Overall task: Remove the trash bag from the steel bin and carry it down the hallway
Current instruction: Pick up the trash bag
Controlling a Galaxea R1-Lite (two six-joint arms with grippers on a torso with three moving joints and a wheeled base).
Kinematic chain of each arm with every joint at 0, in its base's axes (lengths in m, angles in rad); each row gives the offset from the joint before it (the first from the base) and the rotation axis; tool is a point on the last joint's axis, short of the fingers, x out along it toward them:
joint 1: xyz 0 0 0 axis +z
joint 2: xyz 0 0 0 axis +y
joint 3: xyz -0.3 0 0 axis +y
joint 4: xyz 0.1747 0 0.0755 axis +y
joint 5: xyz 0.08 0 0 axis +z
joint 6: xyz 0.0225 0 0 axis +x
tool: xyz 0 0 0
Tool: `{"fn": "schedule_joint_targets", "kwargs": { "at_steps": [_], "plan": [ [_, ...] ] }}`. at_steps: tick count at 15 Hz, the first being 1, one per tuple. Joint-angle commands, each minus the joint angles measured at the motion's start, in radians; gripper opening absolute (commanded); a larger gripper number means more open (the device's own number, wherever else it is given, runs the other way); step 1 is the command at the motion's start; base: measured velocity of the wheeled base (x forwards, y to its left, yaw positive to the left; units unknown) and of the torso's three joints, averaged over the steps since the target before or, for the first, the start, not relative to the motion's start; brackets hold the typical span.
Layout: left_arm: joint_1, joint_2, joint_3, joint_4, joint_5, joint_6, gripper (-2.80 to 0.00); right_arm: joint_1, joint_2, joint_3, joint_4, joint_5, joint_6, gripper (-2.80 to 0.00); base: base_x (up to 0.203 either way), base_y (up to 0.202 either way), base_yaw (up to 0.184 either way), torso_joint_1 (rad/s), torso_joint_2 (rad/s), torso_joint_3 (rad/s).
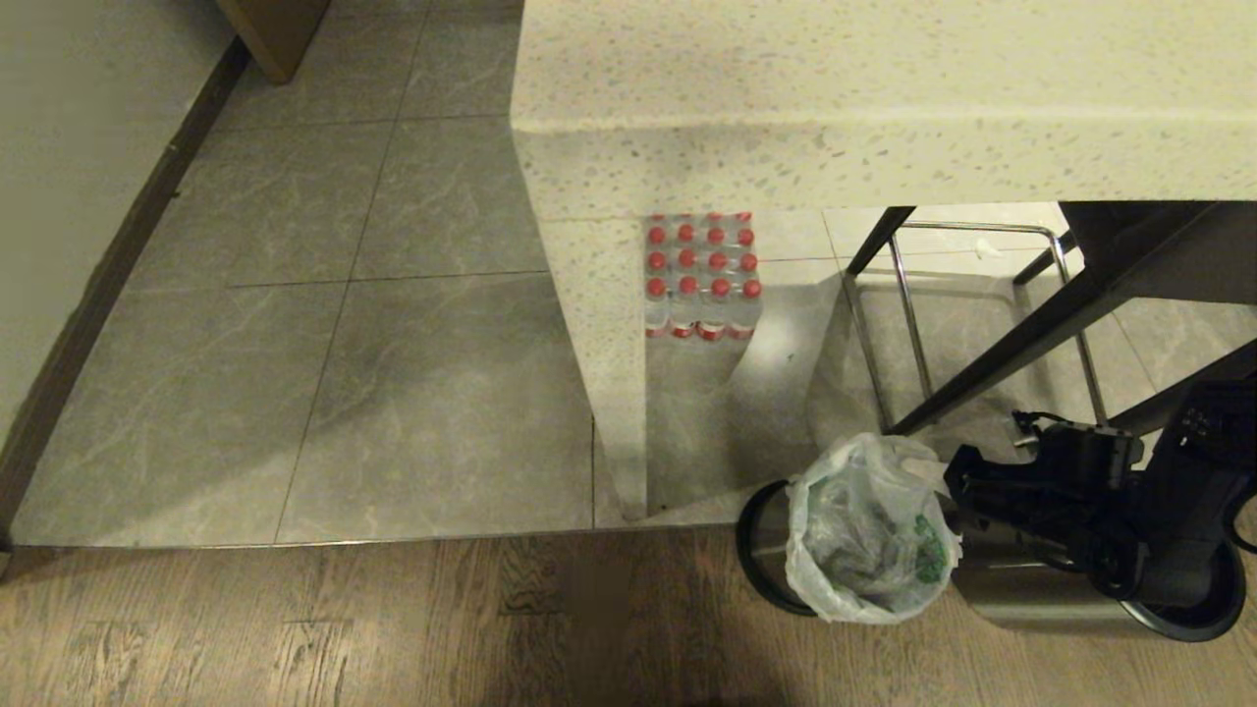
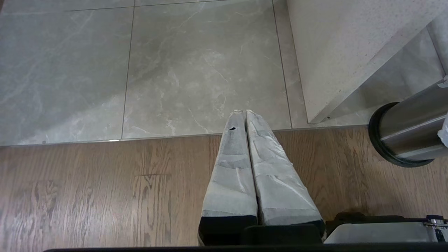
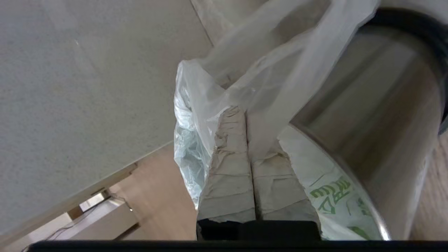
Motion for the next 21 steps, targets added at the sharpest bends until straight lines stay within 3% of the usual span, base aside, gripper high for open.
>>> {"fn": "schedule_joint_targets", "kwargs": {
  "at_steps": [1, 4, 10, 12, 16, 19, 21],
  "plan": [
    [0.0, 0.0, 0.0, 0.0, 0.0, 0.0, -2.8, -0.001, -0.005, 0.002, -0.008, 0.001, 0.003, -2.8, 0.0, 0.0, 0.0, 0.0, 0.0, 0.0],
    [0.0, 0.0, 0.0, 0.0, 0.0, 0.0, -2.8, -0.001, -0.051, 0.019, -0.001, 0.001, 0.004, -2.8, 0.0, 0.0, 0.0, 0.0, 0.0, 0.0],
    [0.0, 0.0, 0.0, 0.0, 0.0, 0.0, -2.8, 0.002, -0.218, 0.183, 0.037, 0.008, -0.022, -2.8, 0.0, 0.0, 0.0, 0.0, 0.0, 0.0],
    [0.0, 0.0, 0.0, 0.0, 0.0, 0.0, -2.8, 0.021, -0.25, 0.215, 0.132, 0.003, -0.11, -2.8, 0.0, 0.0, 0.0, 0.0, 0.0, 0.0],
    [0.0, 0.0, 0.001, 0.0, 0.0, 0.0, -2.8, 0.071, -0.317, 0.338, 0.295, 0.001, -0.366, -2.8, 0.0, 0.0, 0.0, 0.0, 0.0, 0.0],
    [0.0, 0.0, 0.0, 0.0, 0.0, 0.0, -2.8, 0.096, -0.365, 0.351, 0.392, -0.005, -0.395, -2.8, 0.0, 0.0, 0.0, 0.0, 0.0, 0.0],
    [0.0, 0.0, 0.0, 0.0, 0.0, 0.0, -2.8, 0.114, -0.362, 0.361, 0.421, -0.055, -0.419, -2.8, 0.0, 0.0, 0.0, 0.0, 0.0, 0.0]
  ]
}}
